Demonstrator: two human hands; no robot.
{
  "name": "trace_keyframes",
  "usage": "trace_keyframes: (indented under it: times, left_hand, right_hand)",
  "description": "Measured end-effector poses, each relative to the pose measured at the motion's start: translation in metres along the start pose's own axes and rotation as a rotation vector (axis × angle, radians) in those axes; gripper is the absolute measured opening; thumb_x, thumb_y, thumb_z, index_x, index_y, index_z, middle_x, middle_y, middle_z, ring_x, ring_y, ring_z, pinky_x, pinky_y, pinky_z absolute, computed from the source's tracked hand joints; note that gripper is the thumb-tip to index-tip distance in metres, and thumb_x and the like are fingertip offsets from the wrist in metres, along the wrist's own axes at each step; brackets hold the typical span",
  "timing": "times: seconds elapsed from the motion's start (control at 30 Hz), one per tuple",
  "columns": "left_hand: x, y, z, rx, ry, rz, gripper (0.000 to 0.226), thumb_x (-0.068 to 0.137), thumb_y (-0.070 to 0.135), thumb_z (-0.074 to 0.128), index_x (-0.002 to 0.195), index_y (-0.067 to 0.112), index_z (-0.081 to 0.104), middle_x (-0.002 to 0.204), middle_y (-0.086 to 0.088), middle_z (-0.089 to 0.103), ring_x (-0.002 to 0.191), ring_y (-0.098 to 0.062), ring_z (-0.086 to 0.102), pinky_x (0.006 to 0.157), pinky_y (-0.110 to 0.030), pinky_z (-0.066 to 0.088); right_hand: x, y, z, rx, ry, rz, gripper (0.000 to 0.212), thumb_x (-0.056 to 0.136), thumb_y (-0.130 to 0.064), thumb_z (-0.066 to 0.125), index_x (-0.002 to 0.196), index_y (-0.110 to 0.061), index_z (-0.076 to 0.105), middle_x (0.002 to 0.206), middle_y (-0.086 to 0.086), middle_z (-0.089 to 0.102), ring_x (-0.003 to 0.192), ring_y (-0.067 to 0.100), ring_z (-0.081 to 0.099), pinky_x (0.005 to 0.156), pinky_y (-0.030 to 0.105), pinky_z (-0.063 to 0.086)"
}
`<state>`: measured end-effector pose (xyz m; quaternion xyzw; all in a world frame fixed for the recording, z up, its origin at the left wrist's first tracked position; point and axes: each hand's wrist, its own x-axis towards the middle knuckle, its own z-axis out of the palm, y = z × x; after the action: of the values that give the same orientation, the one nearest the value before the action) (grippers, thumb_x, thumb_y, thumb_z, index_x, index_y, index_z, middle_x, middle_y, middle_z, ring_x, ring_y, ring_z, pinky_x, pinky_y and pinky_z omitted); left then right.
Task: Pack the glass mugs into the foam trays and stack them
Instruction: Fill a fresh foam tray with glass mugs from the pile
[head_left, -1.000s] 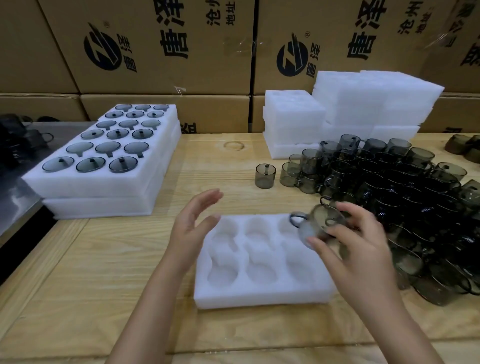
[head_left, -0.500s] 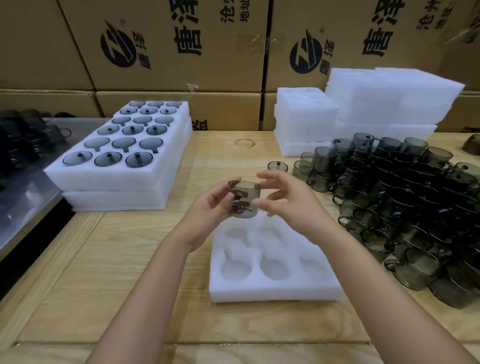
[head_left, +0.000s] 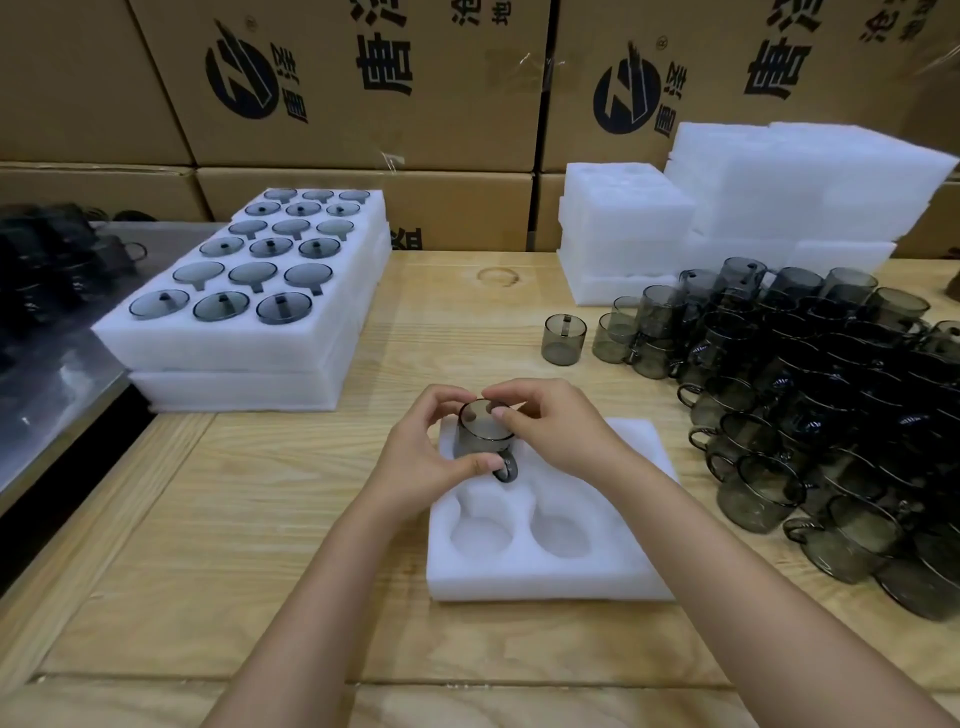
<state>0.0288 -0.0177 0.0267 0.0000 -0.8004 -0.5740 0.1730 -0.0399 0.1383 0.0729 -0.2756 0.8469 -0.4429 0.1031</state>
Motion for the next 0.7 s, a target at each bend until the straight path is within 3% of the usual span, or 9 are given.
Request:
trace_keyframes:
  times: [0.13,0.3,0.4,0.47,0.53,0.6,0.63,0.7]
  left_hand:
    - [-0.001,-0.009,-0.001,-0.041,-0.006,0.012,0.061,0.047,0.042,0.085,0.1,0.036,0.055,0.099,0.018,0.065,0.107,-0.005,0.058,0.092,-0.016,0.042]
    - [-0.001,-0.012,-0.005,-0.159,-0.118,-0.024,0.052,0.058,0.034,0.078,0.103,0.021,0.057,0.108,0.001,0.064,0.107,-0.01,0.059,0.091,-0.023,0.044]
    - [0.003,-0.003,0.002,-0.266,-0.028,-0.09,0.036,0.076,0.034,0.062,0.108,0.02,0.056,0.11,0.004,0.06,0.104,-0.006,0.057,0.088,-0.023,0.041]
    - [0.006,0.007,0.007,-0.155,0.07,-0.07,0.038,0.085,0.043,0.046,0.12,0.026,0.051,0.12,0.015,0.055,0.113,0.005,0.051,0.092,-0.013,0.036]
    - [0.01,0.015,0.011,0.035,0.042,0.012,0.052,0.087,0.053,0.04,0.133,0.029,0.044,0.134,0.019,0.046,0.127,0.01,0.038,0.102,-0.01,0.029]
    - [0.015,0.017,0.015,0.388,-0.082,0.059,0.064,0.084,0.062,0.031,0.139,0.032,0.043,0.147,0.017,0.036,0.141,0.0,0.021,0.116,-0.026,0.015]
    - [0.017,0.017,0.016,0.536,-0.145,0.048,0.065,0.084,0.062,0.027,0.14,0.034,0.043,0.152,0.015,0.031,0.145,-0.005,0.012,0.118,-0.034,0.008]
    - [0.022,0.015,0.016,0.577,-0.238,0.012,0.059,0.088,0.058,0.028,0.141,0.035,0.043,0.156,0.013,0.024,0.147,-0.009,0.004,0.118,-0.033,0.002]
  right_hand:
    - [-0.002,0.0,0.013,-0.153,0.109,-0.1,0.025,0.091,-0.014,0.055,0.112,-0.017,0.068,0.107,-0.005,0.069,0.092,0.006,0.058,0.074,0.006,0.036]
    - [-0.004,0.001,0.024,-0.362,0.136,-0.191,0.026,0.094,-0.013,0.047,0.111,-0.013,0.067,0.105,0.002,0.067,0.101,0.023,0.051,0.086,0.025,0.036]
    - [-0.003,-0.005,0.026,-0.457,0.12,-0.252,0.028,0.096,-0.016,0.042,0.115,-0.011,0.062,0.112,0.004,0.062,0.106,0.024,0.048,0.093,0.03,0.034]
    - [0.002,-0.012,0.031,-0.525,0.012,-0.286,0.035,0.097,-0.022,0.037,0.126,-0.011,0.053,0.128,0.005,0.054,0.12,0.024,0.044,0.102,0.033,0.031]
    - [0.006,-0.014,0.037,-0.643,-0.17,-0.277,0.049,0.098,-0.028,0.032,0.145,-0.015,0.03,0.152,0.004,0.028,0.14,0.024,0.021,0.115,0.037,0.017]
    - [0.007,-0.011,0.04,-0.825,-0.298,-0.229,0.062,0.098,-0.034,0.03,0.152,-0.021,0.003,0.159,0.001,-0.002,0.146,0.023,-0.005,0.118,0.043,0.001]
    - [0.007,-0.009,0.041,-0.917,-0.326,-0.224,0.064,0.098,-0.037,0.029,0.151,-0.022,-0.003,0.159,0.003,-0.007,0.145,0.025,-0.009,0.118,0.046,-0.003]
    - [0.008,-0.008,0.042,-1.055,-0.369,-0.21,0.066,0.098,-0.04,0.025,0.151,-0.02,-0.007,0.159,0.009,-0.009,0.144,0.031,-0.012,0.116,0.051,-0.007]
